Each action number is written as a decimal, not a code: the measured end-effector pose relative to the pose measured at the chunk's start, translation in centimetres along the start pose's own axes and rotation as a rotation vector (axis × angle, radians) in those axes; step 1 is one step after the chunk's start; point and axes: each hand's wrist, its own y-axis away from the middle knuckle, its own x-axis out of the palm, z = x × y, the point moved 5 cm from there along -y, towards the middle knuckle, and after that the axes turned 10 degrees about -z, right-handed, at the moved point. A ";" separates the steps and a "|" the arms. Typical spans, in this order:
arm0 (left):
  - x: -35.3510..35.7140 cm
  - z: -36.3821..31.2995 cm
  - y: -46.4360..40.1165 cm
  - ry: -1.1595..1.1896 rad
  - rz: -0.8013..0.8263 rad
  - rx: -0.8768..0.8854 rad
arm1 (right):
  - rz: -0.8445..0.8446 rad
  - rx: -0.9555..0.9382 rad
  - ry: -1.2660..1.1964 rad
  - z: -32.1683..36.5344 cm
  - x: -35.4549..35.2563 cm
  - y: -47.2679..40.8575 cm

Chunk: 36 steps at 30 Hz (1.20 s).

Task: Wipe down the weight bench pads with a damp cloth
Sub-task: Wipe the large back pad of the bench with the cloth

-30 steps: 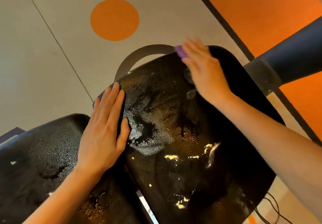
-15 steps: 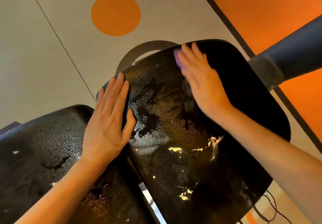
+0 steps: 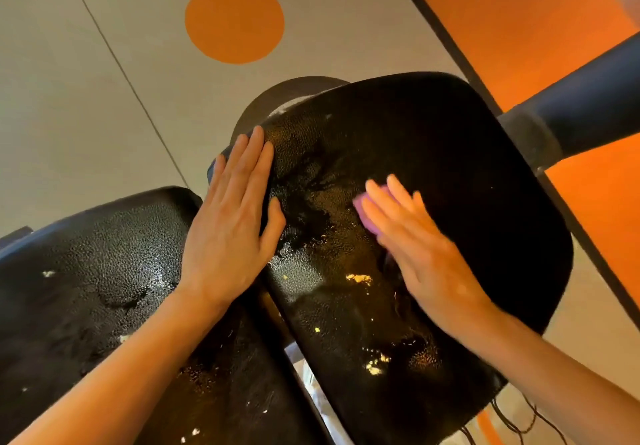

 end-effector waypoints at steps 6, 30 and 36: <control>0.0 -0.1 0.1 -0.008 -0.007 0.008 | -0.155 0.150 0.016 -1.4 1.4 -13.3; -2.6 3.3 3.1 -0.091 0.107 0.076 | -0.168 0.130 0.069 1.7 3.1 -12.5; -2.6 3.3 3.1 -0.088 0.090 0.087 | -0.085 0.046 0.038 3.8 3.1 -3.6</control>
